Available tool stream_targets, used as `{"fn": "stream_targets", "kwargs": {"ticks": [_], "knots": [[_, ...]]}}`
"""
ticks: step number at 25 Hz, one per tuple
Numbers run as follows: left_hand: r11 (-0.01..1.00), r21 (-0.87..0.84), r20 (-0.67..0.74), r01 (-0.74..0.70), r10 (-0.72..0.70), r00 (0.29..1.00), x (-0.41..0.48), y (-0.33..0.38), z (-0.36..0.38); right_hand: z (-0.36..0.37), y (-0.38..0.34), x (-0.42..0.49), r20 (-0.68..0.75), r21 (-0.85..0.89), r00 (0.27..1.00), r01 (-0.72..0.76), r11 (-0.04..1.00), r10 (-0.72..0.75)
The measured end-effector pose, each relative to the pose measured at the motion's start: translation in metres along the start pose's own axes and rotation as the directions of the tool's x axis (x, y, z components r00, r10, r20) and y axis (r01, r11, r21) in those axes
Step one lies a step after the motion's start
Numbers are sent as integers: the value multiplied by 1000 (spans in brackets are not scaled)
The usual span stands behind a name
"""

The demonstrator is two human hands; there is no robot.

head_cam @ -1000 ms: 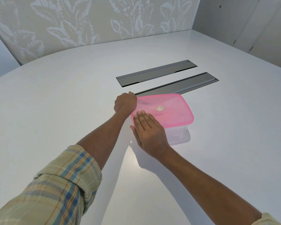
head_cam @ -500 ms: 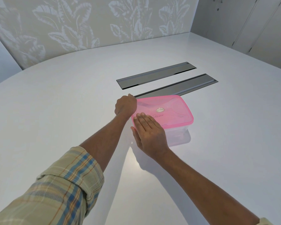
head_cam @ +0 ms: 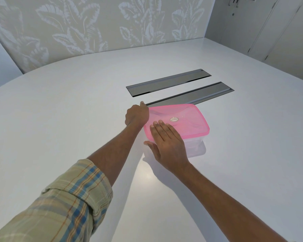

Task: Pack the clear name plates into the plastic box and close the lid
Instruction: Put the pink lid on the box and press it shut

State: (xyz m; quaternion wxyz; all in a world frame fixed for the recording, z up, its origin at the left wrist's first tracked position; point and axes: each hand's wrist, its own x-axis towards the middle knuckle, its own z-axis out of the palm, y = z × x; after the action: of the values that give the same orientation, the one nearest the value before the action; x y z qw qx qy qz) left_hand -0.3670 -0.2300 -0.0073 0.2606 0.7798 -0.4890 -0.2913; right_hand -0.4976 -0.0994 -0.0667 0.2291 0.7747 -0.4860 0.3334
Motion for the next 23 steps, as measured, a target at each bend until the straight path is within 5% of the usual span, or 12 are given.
{"fn": "stream_targets", "kwargs": {"ticks": [11,23], "knots": [[985,171,-7,-35,37,999,-42,-30,3,0,1,4,-75,9,995,62,998,-62],[995,87,-61,-41,46,997,-49,-33,8,6,0,0,-131,11,988,89,996,-87]]}}
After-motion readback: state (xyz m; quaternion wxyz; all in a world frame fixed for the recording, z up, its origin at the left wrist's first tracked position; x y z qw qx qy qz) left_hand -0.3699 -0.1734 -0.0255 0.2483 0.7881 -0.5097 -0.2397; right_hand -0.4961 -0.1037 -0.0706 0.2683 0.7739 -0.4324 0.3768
